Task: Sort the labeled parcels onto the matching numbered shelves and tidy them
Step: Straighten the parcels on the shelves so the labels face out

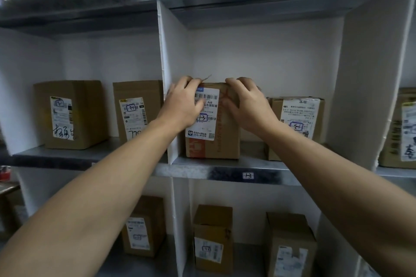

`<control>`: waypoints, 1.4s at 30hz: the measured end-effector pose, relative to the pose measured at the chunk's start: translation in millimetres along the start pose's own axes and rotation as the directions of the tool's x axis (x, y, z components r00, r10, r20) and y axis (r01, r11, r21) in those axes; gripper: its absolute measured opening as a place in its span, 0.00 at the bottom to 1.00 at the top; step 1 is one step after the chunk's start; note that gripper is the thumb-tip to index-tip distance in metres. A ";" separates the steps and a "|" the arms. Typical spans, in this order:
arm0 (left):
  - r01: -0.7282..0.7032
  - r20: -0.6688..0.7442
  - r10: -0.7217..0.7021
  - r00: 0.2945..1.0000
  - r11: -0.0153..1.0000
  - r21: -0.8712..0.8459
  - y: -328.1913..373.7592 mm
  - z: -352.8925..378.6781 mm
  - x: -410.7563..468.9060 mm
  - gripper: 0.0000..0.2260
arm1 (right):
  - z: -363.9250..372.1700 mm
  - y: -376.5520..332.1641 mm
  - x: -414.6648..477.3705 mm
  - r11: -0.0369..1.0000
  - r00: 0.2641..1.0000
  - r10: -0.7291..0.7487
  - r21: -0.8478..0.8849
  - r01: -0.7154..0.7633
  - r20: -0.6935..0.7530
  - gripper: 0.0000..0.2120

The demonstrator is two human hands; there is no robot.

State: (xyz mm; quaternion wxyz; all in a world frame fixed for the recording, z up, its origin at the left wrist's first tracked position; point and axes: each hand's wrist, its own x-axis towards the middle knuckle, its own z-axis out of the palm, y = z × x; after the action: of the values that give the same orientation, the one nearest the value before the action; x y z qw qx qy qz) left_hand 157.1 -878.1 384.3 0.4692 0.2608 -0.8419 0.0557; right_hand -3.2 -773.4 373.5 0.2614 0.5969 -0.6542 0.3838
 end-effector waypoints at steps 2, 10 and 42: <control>-0.004 -0.008 0.004 1.000 1.000 -0.015 2.0 -1.2 -1.9 0.23 | -7.0 -2.4 -6.4 0.999 1.000 0.012 -0.035 -0.013 -0.017 0.25; -0.239 -0.091 0.231 0.969 0.967 -0.086 39.4 -6.0 -9.4 0.20 | -55.0 7.3 -41.0 0.971 0.994 0.014 -0.237 -0.040 -0.112 0.20; -0.074 0.066 0.099 0.993 0.948 -0.309 140.6 100.7 3.4 0.19 | -89.7 134.4 -73.3 0.973 0.971 0.226 0.070 -0.220 -0.079 0.20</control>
State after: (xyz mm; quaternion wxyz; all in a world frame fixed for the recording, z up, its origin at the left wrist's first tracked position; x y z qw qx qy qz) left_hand 9.9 -792.9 352.6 0.4665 0.1499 -0.8693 -0.0655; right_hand -134.5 -658.7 340.3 0.2263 0.5102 -0.6933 0.4558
